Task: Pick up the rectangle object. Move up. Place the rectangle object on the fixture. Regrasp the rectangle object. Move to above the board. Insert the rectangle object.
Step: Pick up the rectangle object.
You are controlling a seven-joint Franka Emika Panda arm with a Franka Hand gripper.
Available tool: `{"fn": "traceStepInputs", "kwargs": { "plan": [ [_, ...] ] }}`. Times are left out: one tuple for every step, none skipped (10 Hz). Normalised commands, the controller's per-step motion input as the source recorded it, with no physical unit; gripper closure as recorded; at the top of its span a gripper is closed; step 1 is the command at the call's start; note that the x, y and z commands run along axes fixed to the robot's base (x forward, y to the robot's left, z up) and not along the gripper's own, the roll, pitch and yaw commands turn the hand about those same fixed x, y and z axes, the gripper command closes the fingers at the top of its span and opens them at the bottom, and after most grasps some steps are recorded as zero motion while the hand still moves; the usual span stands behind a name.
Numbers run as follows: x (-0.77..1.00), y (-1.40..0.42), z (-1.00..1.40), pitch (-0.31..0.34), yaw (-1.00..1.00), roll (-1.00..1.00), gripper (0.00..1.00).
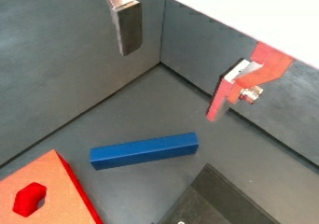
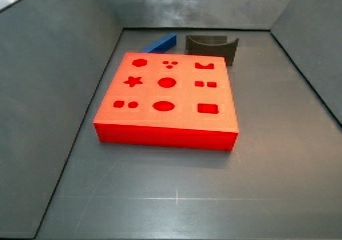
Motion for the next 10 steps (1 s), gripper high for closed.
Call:
{"fn": "traceStepInputs", "kwargs": {
  "plan": [
    [0.00,0.03,0.00,0.000,0.00,-0.02,0.00],
    [0.09,0.00,-0.75,0.000,-0.59,0.00,0.00],
    [-0.01,-0.14,-0.79,-0.031,-0.98,0.01,0.00],
    [-0.02,-0.19,-0.79,-0.074,-0.95,0.02,0.00],
    [0.00,-0.27,-0.96,-0.117,-0.82,0.06,0.00],
    [0.13,-0.18,-1.00,-0.057,-0.71,0.04,0.00],
    [0.14,-0.06,-1.00,-0.074,-0.51,0.02,0.00],
    [0.00,-0.07,-0.74,-0.234,-0.45,0.00,0.00],
    [0.00,0.00,-0.70,-0.253,-0.34,0.00,0.00],
    [0.00,0.00,-0.75,-0.226,-0.33,0.00,0.00]
  ]
}}
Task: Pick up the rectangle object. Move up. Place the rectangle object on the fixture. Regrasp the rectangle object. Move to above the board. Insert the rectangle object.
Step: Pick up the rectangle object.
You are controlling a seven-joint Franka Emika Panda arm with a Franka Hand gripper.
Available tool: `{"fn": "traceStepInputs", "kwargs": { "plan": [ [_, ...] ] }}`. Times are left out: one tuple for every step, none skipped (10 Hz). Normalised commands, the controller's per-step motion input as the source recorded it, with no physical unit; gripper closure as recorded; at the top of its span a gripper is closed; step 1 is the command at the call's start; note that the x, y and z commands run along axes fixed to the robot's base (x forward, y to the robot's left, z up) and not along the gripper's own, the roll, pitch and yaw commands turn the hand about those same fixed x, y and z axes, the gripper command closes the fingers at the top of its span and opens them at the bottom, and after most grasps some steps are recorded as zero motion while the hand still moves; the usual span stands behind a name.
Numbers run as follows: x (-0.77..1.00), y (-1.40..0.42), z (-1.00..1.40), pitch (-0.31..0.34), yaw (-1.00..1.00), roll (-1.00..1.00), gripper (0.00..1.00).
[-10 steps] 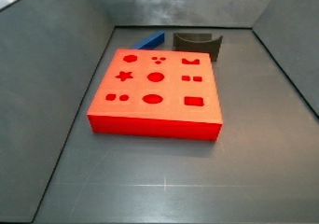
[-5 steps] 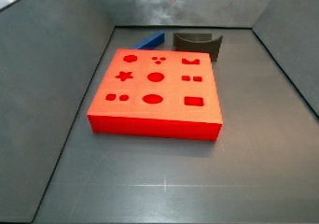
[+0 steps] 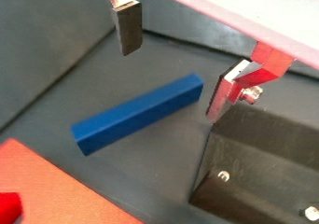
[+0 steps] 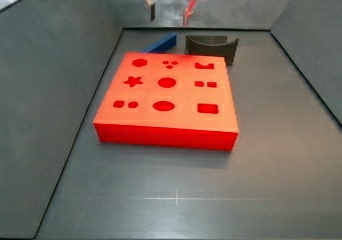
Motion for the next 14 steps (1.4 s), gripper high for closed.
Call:
{"fn": "traceStepInputs", "kwargs": {
  "plan": [
    [-0.05,0.00,-0.79,-0.211,-0.28,0.00,0.00],
    [-0.21,0.00,-0.73,-0.259,-0.25,0.02,0.00],
    [-0.32,-0.07,-0.63,-0.317,-0.29,0.00,0.00],
    [-0.28,-0.04,-0.58,-0.343,-0.24,0.00,0.00],
    [-0.24,0.00,-0.54,-0.349,-0.21,0.00,0.00],
    [-0.21,0.11,-0.50,-0.311,-0.20,-0.01,0.00],
    [-0.15,0.13,-0.25,-0.211,-0.18,-0.04,0.00],
    [0.00,0.12,-0.01,-0.101,-0.10,-0.08,0.00],
    [0.00,0.00,0.00,-0.006,0.00,0.00,0.00],
    [0.00,0.00,0.00,0.000,0.00,0.00,0.00],
    [0.00,0.00,0.00,0.000,0.00,0.00,1.00],
    [0.00,0.00,0.00,0.000,0.00,0.00,1.00],
    [0.00,0.00,0.00,0.000,0.00,0.00,1.00],
    [0.00,0.00,0.00,0.000,0.00,0.00,1.00]
  ]
}}
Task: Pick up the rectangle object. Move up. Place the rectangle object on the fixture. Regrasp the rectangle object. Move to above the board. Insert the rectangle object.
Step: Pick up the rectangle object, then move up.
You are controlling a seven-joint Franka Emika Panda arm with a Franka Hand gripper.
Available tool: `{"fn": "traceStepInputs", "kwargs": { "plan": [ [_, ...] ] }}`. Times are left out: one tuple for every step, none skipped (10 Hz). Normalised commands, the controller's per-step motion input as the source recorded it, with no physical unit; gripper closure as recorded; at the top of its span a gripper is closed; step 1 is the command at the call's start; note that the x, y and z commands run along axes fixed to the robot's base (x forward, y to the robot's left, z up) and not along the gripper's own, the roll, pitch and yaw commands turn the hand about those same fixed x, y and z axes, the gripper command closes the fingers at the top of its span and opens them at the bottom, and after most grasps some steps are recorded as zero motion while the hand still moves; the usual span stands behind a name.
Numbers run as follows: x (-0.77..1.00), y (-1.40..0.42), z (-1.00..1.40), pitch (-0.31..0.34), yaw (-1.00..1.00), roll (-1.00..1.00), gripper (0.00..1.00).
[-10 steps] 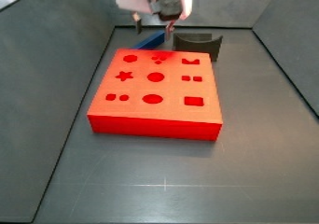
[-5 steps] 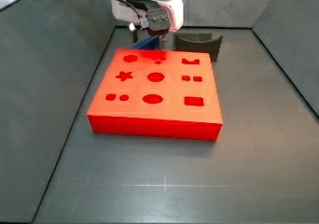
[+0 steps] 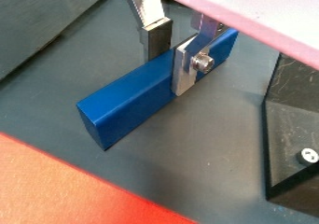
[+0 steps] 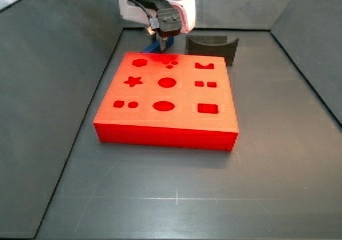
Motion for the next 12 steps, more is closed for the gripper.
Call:
{"fn": "traceStepInputs", "kwargs": {
  "plan": [
    [0.00,0.00,0.00,0.000,0.00,0.00,1.00],
    [0.00,0.00,0.00,0.000,0.00,0.00,1.00],
    [0.00,0.00,0.00,0.000,0.00,0.00,1.00],
    [0.00,0.00,0.00,0.000,0.00,0.00,1.00],
    [0.00,0.00,0.00,0.000,0.00,0.00,1.00],
    [0.00,0.00,0.00,0.000,0.00,0.00,1.00],
    [0.00,0.00,0.00,0.000,0.00,0.00,1.00],
    [0.00,0.00,0.83,0.000,0.00,0.00,1.00],
    [0.03,0.05,0.83,-0.017,-0.01,0.01,1.00],
    [0.01,0.05,0.72,0.012,-0.01,0.02,1.00],
    [0.00,0.03,0.60,0.023,-0.02,0.02,1.00],
    [-0.01,0.02,0.41,0.027,-0.02,0.03,1.00]
  ]
}}
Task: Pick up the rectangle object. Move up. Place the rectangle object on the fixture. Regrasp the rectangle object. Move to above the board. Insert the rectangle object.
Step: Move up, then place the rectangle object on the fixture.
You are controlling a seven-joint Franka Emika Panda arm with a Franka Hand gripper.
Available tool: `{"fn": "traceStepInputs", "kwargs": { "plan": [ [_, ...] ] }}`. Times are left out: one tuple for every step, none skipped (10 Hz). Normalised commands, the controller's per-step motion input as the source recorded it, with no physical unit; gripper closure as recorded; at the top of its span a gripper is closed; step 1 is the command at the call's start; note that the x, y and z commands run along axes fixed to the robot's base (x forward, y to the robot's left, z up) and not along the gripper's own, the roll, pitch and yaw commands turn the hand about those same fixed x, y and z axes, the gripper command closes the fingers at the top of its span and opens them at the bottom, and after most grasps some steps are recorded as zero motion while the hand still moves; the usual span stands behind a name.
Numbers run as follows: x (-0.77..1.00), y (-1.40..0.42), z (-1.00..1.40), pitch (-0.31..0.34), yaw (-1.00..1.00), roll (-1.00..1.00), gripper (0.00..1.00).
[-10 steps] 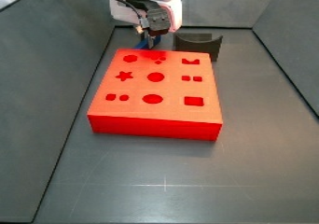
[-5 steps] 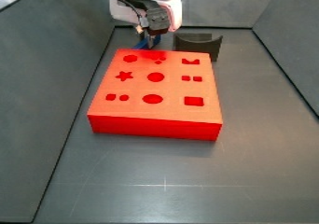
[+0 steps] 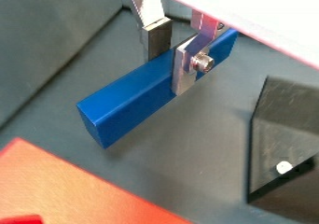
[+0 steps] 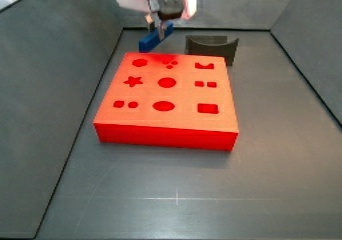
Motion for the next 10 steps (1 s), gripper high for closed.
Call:
{"fn": "traceStepInputs", "kwargs": {
  "plan": [
    [-0.02,0.01,0.26,0.030,-0.03,0.04,1.00],
    [0.00,0.00,1.00,0.000,0.00,0.00,1.00],
    [0.00,0.00,1.00,0.007,0.00,0.00,1.00],
    [-0.01,0.00,1.00,0.028,0.00,0.01,1.00],
    [-0.01,0.00,1.00,0.030,-0.01,0.02,1.00],
    [-0.02,0.01,1.00,0.036,-0.01,0.03,1.00],
    [-0.02,0.01,1.00,0.040,-0.02,0.05,1.00],
    [-0.02,0.01,1.00,0.043,-0.02,0.05,1.00],
    [-0.02,0.01,0.80,0.051,-0.02,0.06,1.00],
    [-0.01,0.01,0.64,0.059,-0.01,0.07,1.00]
  ]
}}
